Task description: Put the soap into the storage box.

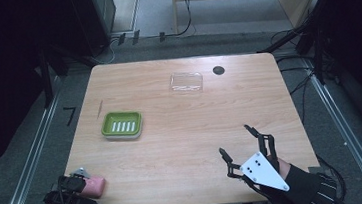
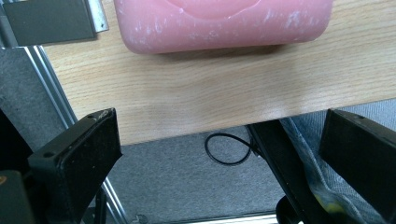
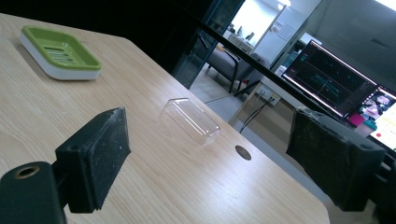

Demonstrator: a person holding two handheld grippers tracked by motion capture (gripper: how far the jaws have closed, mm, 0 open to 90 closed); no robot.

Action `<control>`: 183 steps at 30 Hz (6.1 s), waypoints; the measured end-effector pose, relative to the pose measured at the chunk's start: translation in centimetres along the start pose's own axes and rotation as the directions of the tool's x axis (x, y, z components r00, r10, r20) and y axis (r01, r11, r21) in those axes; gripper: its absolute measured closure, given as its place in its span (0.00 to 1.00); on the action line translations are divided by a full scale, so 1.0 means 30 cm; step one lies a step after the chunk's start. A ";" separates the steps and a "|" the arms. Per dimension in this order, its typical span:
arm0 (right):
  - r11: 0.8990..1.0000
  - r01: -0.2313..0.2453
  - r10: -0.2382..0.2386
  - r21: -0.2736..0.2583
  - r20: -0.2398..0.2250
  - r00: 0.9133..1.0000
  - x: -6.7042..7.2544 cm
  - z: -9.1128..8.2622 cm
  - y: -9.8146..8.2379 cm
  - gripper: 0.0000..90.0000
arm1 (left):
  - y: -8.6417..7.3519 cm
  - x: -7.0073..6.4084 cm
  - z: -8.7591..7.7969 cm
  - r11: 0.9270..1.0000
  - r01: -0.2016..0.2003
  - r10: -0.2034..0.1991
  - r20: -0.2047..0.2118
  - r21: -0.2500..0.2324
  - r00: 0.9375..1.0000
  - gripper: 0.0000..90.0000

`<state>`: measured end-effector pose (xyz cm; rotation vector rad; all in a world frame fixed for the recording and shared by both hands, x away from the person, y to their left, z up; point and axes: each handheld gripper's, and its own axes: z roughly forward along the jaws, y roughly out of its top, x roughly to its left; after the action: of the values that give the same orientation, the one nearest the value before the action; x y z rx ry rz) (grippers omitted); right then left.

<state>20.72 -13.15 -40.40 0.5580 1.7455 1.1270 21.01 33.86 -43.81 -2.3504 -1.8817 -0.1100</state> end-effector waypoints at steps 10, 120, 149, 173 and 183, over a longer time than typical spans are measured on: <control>1.000 -0.002 0.002 0.001 -0.001 1.000 0.003 0.000 0.002 0.15 | 0.010 -0.007 -0.007 1.000 -0.010 0.010 0.012 -0.008 1.000 0.00; 1.000 -0.003 0.003 0.012 0.007 1.000 -0.003 -0.007 -0.003 0.15 | 0.176 0.028 0.032 0.998 0.003 0.003 0.106 -0.056 0.994 0.15; 1.000 0.002 -0.002 0.014 0.009 1.000 -0.002 -0.007 -0.003 0.15 | 0.244 -0.013 -0.011 0.994 -0.078 0.086 0.103 -0.077 0.991 0.15; 1.000 -0.003 0.003 0.013 0.008 1.000 -0.004 -0.008 -0.004 0.15 | 0.316 -0.024 -0.032 0.991 -0.108 0.115 0.097 -0.080 0.989 0.15; 1.000 -0.006 0.006 0.013 0.008 1.000 -0.005 -0.009 -0.005 0.15 | 0.347 -0.027 -0.038 0.989 -0.127 0.134 0.095 -0.076 0.986 0.15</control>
<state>20.57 -13.44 -40.42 0.5751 1.7463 1.1164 31.01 30.67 -43.35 -2.5640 -1.7864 -0.0470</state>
